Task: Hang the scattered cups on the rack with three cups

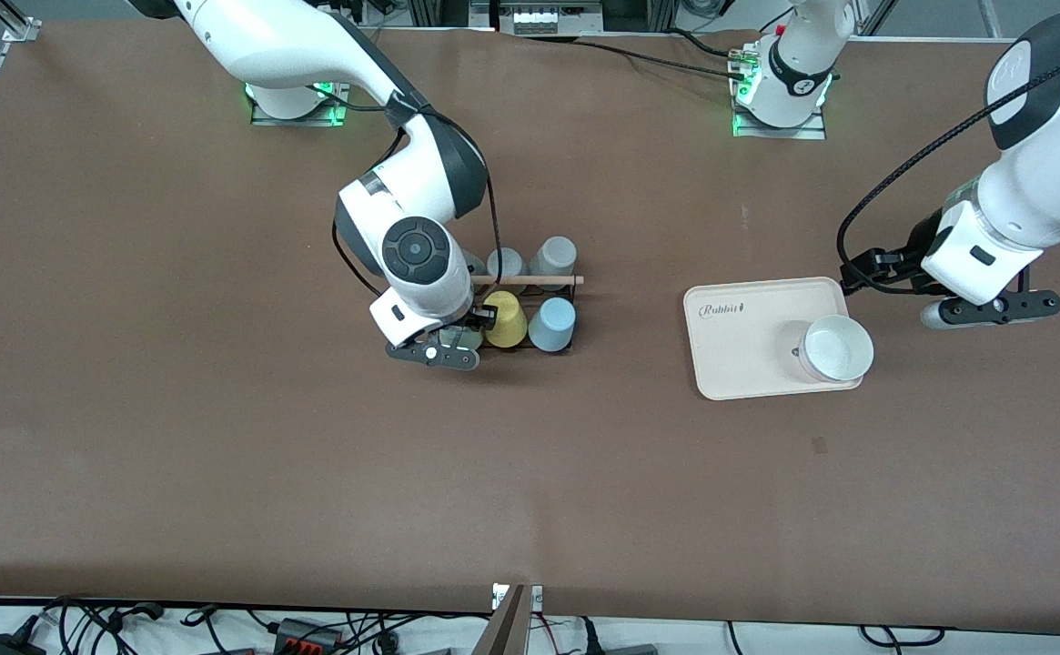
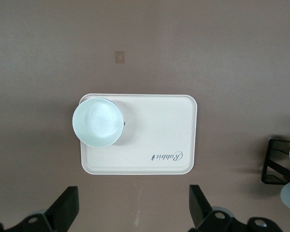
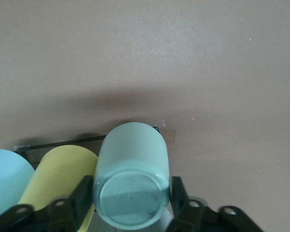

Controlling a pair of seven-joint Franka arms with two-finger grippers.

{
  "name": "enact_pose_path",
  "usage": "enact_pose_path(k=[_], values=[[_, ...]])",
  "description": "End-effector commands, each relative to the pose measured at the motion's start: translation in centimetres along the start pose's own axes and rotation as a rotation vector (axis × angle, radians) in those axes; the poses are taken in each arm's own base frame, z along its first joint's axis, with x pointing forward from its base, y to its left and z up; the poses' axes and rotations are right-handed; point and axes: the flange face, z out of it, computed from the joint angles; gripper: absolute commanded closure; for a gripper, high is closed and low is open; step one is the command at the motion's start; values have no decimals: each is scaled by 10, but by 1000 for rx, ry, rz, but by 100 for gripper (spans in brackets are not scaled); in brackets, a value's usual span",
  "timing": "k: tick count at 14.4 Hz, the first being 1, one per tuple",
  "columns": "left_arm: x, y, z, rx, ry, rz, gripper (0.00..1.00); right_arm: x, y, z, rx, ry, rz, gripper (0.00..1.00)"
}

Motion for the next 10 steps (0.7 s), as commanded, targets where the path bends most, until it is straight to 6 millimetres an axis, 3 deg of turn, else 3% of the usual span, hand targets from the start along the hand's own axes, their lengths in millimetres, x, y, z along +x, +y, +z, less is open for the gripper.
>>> enact_pose_path(k=[1,2,4,5,6,7,8,10], values=[[-4,0,-4,-16,11,50,0,7,8,-17,-5,25,-96,0],[-4,0,-4,-16,11,52,0,12,16,-47,15,49,-125,0],[-4,0,-4,-16,11,52,0,38,62,-89,17,50,-123,0],[-4,0,-4,-16,11,52,0,51,88,-121,23,64,-145,0],[-4,0,-5,-16,12,52,0,62,111,-137,22,56,-131,0],[-4,0,-5,-17,12,52,0,68,145,-168,27,67,-80,0],[-4,0,-5,-16,12,52,0,74,174,-188,31,78,-46,0],[-4,0,-5,-16,12,52,0,83,235,-212,20,68,27,0]])
